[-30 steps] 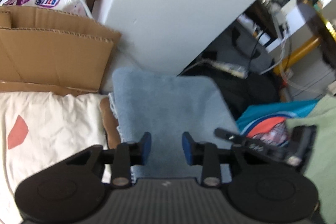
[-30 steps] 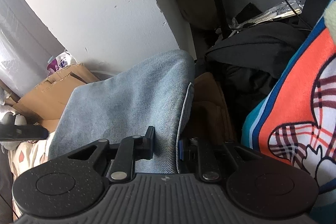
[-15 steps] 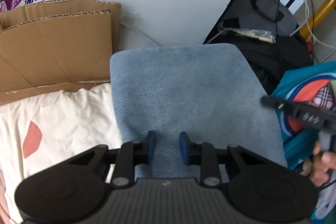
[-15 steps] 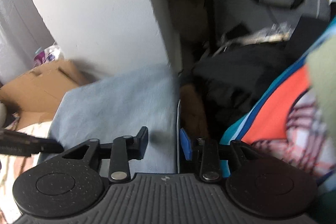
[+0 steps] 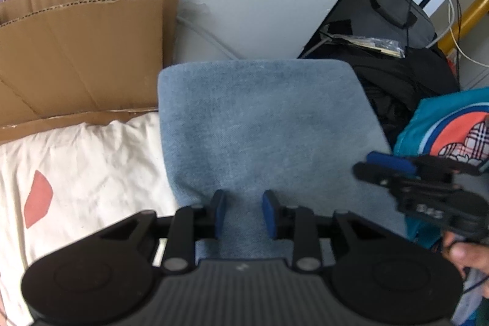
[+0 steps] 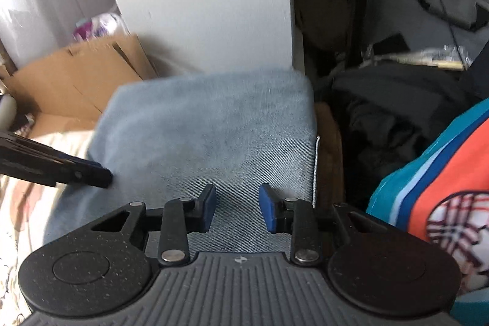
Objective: Fold clothes
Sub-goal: 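Lower the jeans onto the brown cloth pile with both tools, then press the jeans flat on the pile and open both tools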
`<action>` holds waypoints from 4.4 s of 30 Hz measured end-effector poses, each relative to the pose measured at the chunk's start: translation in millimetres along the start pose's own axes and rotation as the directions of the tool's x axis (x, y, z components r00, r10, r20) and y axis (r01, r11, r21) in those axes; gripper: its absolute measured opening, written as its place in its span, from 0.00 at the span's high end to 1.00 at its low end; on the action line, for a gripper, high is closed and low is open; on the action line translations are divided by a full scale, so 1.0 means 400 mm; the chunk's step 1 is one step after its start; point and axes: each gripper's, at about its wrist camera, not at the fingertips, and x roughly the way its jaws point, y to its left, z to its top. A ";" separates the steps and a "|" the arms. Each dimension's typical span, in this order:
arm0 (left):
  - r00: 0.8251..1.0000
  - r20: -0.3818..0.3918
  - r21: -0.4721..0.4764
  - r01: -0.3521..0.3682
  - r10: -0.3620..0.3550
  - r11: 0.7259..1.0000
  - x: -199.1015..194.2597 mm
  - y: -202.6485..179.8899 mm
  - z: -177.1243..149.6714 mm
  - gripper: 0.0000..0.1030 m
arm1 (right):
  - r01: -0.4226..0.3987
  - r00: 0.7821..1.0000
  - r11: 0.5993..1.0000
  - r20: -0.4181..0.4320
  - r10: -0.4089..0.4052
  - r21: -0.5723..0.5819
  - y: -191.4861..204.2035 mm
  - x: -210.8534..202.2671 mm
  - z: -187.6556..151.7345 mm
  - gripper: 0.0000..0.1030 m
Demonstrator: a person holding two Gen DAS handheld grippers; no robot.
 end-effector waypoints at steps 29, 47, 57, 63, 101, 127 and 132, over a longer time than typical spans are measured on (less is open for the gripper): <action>0.993 0.089 0.206 -0.096 0.079 0.974 0.001 -0.048 0.120 0.76 | 0.103 0.994 0.995 0.033 -0.102 -0.014 -0.022 0.078 0.143 0.72; 0.990 0.092 0.136 -0.123 0.111 0.983 -0.005 -0.023 0.127 0.74 | 0.124 0.991 0.986 0.035 -0.129 0.113 -0.098 0.150 0.214 0.70; 0.996 0.079 0.186 -0.062 0.048 0.981 -0.067 -0.037 0.067 0.77 | -0.039 0.999 0.996 0.020 0.041 -0.081 0.053 0.091 0.146 0.70; 0.999 0.046 0.187 -0.013 0.005 0.982 -0.060 -0.049 0.018 0.83 | -0.108 0.994 0.975 0.007 0.112 -0.193 0.153 0.049 0.080 0.71; 0.986 0.166 0.093 -0.014 -0.002 0.996 -0.130 -0.028 -0.231 0.86 | -0.124 0.992 0.972 -0.004 0.126 -0.199 0.199 -0.086 -0.172 0.81; 0.993 0.106 -0.041 0.048 -0.043 0.998 -0.132 0.002 -0.310 0.56 | -0.005 0.969 0.922 0.229 -0.091 0.387 -0.004 -0.229 -0.438 0.36; 0.990 0.092 -0.118 0.118 -0.108 0.986 -0.111 0.035 -0.338 0.66 | -0.031 0.957 0.859 0.262 -0.121 0.511 -0.035 -0.204 -0.478 0.35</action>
